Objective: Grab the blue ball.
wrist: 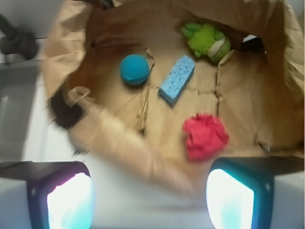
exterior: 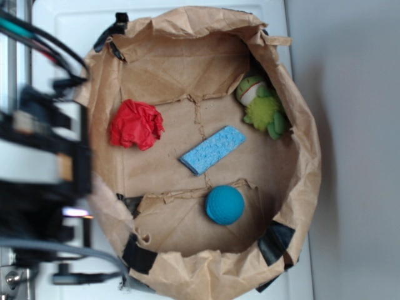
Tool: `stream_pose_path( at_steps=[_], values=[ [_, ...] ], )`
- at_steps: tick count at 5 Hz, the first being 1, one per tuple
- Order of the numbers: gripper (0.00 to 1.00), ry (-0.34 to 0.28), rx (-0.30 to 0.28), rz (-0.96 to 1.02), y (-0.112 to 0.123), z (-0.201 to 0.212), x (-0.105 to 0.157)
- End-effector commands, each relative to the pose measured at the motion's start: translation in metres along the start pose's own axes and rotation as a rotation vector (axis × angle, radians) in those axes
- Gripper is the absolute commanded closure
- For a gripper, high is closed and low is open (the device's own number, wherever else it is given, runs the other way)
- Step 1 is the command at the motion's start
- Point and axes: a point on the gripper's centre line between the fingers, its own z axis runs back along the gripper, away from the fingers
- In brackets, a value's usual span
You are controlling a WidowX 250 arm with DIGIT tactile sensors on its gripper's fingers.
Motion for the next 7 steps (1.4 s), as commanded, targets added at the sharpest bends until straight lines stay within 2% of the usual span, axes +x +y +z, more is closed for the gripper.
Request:
stream_pose_path(
  at_steps=[1, 4, 5, 6, 7],
  values=[
    [0.00, -0.014, 0.024, 0.050, 0.000, -0.007, 0.027],
    [0.00, -0.014, 0.024, 0.050, 0.000, -0.007, 0.027],
    [0.00, -0.077, -0.062, -0.027, -0.001, -0.017, 0.046],
    [0.00, -0.093, -0.168, -0.043, -0.001, -0.005, 0.073],
    [0.00, -0.076, -0.202, -0.017, 0.001, -0.008, 0.093]
  ],
)
